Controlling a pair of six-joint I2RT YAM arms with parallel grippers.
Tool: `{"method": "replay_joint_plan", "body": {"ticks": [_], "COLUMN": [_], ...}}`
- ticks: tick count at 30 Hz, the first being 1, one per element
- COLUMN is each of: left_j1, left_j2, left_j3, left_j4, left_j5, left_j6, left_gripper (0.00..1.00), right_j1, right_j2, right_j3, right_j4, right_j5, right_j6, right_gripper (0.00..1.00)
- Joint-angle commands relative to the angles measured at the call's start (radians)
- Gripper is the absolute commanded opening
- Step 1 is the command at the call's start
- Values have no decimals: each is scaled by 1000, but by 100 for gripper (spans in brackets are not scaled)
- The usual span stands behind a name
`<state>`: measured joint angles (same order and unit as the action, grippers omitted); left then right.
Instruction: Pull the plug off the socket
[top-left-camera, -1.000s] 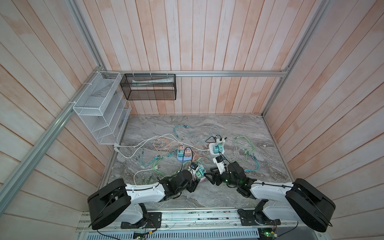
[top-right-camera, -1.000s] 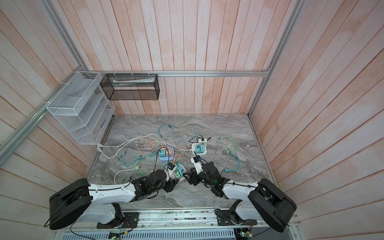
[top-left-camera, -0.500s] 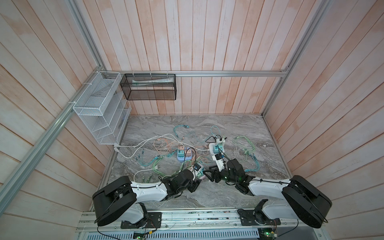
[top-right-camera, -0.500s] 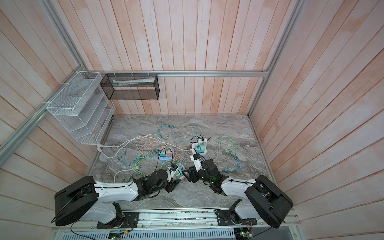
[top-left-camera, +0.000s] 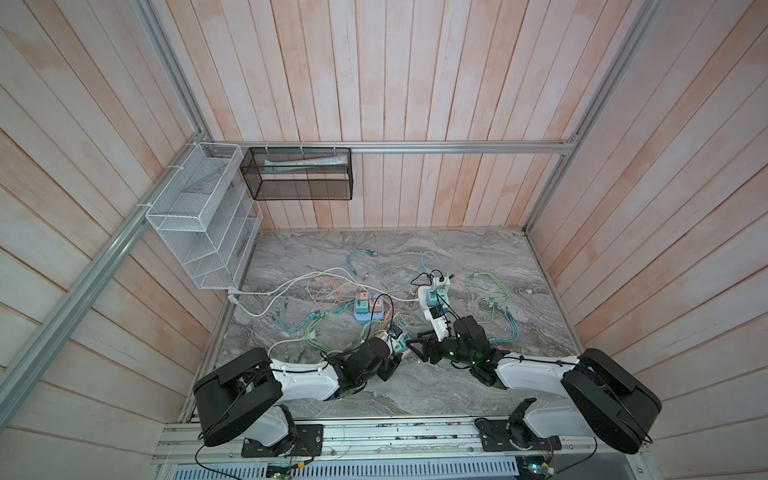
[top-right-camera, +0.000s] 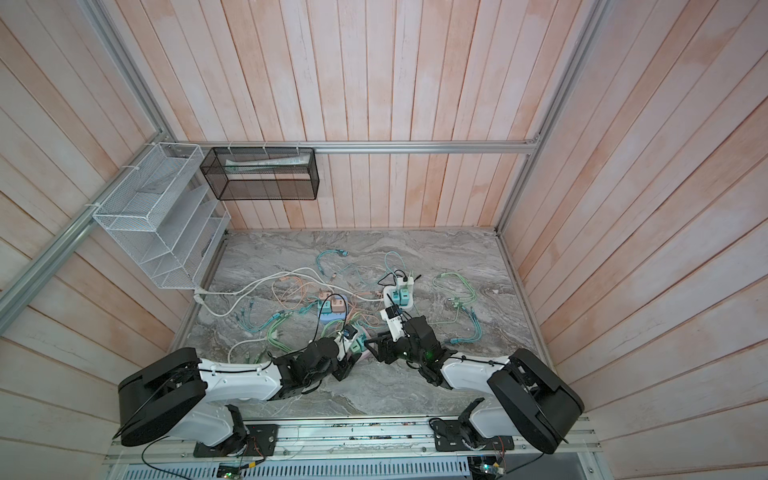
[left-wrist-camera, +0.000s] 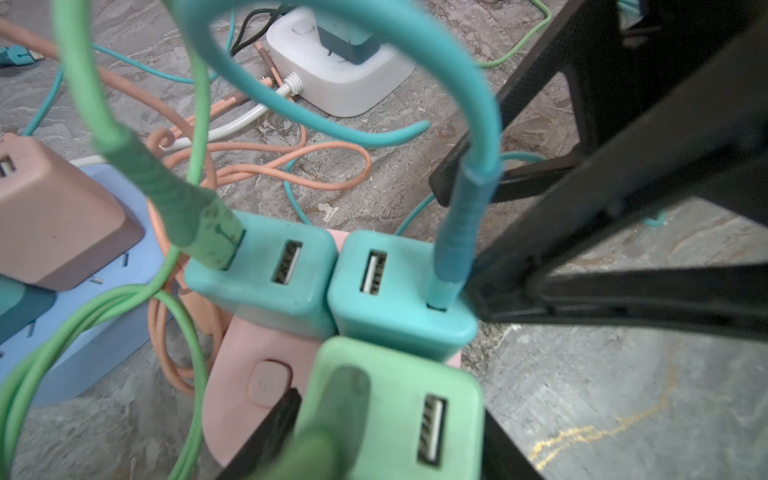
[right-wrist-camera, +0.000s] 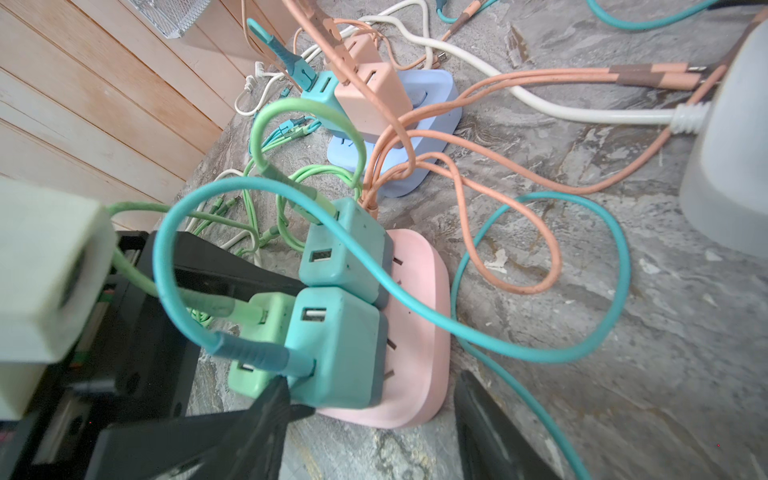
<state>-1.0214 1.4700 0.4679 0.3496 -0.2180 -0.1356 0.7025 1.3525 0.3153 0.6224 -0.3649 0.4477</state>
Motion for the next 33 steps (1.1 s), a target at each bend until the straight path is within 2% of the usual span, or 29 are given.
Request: {"method": "replay_joint_plan", "body": {"ticks": [1,5,10,19,23,33], "left_j1": [4,4,4,3,4,4], "left_j2": [14,26,29,18,23,64], "left_j3": [12,18,17,3,3,41], "left_j4": [62,67,56,26,15,29], "left_j5": [-31,3,44,38,38,32], "left_j6": [1,22,39,47,53,48], "left_gripper": [59,54,54,57,50,43], "right_j1": [-9,-12,-14,-15,-15,-15], "right_j2": [2,5,25,66,63,63], "right_j3": [24,24,31,51,51,53], "right_j4": [-12,7,38,58,60,65], "right_j5": [-9,-17,-28,-59,-58,-40], "right_j6": [16,27,53,55,56,49], "right_gripper": [61,61,62,62,62,59]}}
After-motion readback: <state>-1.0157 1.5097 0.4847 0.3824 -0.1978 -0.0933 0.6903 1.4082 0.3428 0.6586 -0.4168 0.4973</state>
